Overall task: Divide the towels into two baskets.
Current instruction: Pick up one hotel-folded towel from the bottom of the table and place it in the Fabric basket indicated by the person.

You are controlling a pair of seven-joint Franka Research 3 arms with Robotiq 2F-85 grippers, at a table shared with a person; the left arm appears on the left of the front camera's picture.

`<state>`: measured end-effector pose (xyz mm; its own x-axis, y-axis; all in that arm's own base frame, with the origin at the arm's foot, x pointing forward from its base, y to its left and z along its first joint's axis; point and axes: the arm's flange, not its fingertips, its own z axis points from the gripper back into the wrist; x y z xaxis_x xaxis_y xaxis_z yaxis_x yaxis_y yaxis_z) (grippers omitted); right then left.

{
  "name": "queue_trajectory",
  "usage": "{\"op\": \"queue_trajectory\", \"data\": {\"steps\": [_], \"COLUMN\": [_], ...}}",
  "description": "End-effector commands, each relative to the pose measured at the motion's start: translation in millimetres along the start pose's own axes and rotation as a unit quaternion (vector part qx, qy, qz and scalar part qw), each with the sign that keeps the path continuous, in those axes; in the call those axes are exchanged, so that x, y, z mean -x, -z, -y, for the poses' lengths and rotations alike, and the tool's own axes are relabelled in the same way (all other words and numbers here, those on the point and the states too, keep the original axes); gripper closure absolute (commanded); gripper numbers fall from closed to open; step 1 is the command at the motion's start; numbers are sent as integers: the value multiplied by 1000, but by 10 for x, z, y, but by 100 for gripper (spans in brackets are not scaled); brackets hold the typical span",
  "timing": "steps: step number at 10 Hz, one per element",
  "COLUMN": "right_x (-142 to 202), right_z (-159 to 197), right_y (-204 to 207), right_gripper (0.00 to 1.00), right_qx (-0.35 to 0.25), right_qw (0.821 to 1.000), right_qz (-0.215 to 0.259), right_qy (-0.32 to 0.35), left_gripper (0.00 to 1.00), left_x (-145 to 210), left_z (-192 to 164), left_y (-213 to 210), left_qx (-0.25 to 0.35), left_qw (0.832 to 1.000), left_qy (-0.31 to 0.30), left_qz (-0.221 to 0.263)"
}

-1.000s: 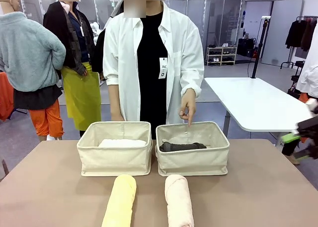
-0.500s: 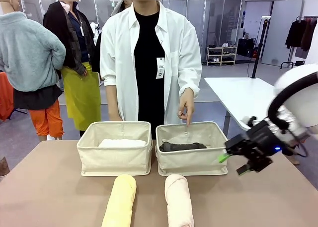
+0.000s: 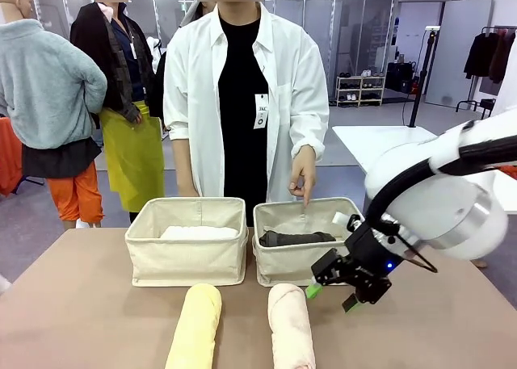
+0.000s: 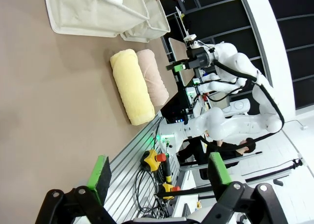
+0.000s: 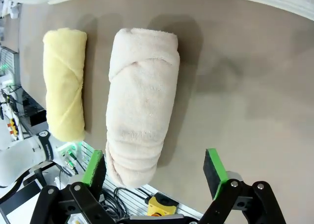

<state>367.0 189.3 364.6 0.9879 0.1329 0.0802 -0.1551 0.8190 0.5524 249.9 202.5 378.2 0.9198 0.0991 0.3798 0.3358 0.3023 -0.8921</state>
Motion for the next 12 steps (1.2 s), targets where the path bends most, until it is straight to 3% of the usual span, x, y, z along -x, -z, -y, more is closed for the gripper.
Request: {"op": "queue_trajectory", "data": {"steps": [1, 7, 9, 12], "right_x": [-96, -222, -238, -219], "right_z": [-132, -364, -440, -477], "right_y": [185, 712, 889, 989], "right_gripper": [0, 0, 0, 0], "right_qx": [27, 38, 66, 76], "right_qw": [1000, 999, 998, 997], "right_qz": [-2, -10, 12, -8], "right_qy": [10, 14, 13, 2], "left_gripper": [0, 0, 0, 0], "left_x": [37, 37, 37, 37], "left_z": [41, 41, 41, 41], "left_y": [-8, -8, -8, -8], "left_qx": [4, 4, 4, 4], "left_qw": [1000, 1000, 1000, 1000], "left_qy": [5, 5, 5, 5], "left_qz": [2, 2, 2, 2]}}
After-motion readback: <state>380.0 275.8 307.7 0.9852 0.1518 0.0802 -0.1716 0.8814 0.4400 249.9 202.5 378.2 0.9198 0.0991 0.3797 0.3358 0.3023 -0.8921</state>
